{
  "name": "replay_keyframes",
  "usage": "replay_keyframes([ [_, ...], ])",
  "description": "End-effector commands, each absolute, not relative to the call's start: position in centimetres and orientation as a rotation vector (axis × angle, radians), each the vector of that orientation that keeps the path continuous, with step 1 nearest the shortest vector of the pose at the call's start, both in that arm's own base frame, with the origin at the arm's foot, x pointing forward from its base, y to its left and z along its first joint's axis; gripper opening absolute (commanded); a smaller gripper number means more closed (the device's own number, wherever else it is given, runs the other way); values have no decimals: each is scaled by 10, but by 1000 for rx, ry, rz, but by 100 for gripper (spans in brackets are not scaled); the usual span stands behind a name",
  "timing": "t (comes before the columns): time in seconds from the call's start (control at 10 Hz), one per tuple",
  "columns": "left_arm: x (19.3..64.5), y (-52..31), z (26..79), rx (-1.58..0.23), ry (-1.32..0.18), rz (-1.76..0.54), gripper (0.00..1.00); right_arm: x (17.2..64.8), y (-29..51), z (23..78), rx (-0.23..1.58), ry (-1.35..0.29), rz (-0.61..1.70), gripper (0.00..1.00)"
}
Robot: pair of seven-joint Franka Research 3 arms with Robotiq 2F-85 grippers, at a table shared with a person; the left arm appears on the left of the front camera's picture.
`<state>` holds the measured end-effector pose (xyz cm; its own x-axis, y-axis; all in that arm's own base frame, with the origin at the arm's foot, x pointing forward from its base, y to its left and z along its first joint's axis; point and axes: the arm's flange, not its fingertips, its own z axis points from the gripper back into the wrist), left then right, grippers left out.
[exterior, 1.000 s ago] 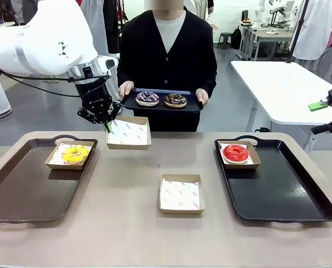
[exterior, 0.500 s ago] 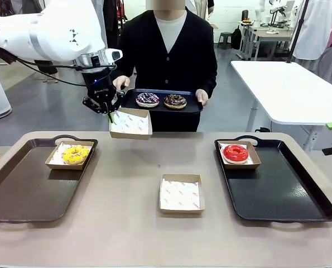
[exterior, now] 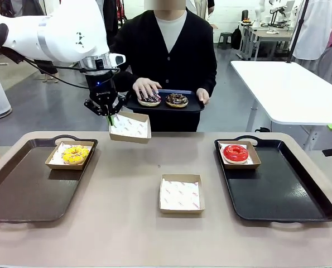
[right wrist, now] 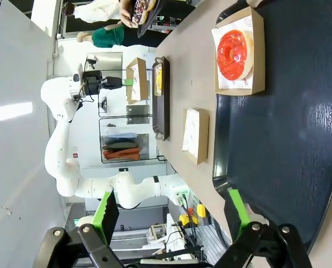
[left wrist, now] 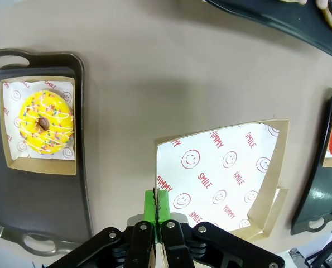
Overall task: Individually package the donuts and arrange them on the tray.
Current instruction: Place the picked Paper togo box on the Handle tray while simultaneously picking up another Paper togo box from the table with the other hand.
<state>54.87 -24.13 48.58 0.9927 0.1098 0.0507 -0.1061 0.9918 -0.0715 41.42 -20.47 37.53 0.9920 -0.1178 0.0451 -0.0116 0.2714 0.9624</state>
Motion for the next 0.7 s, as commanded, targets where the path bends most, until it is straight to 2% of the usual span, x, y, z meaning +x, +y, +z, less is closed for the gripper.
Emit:
replay_keyframes([
  [0.0, 552, -242, 487, -33, -67, 75, 1, 411, -205, 375, 1298, -116, -79, 100],
  [0.6, 548, -243, 485, -58, -58, 96, 1, 411, -205, 375, 1298, -116, -79, 100],
])
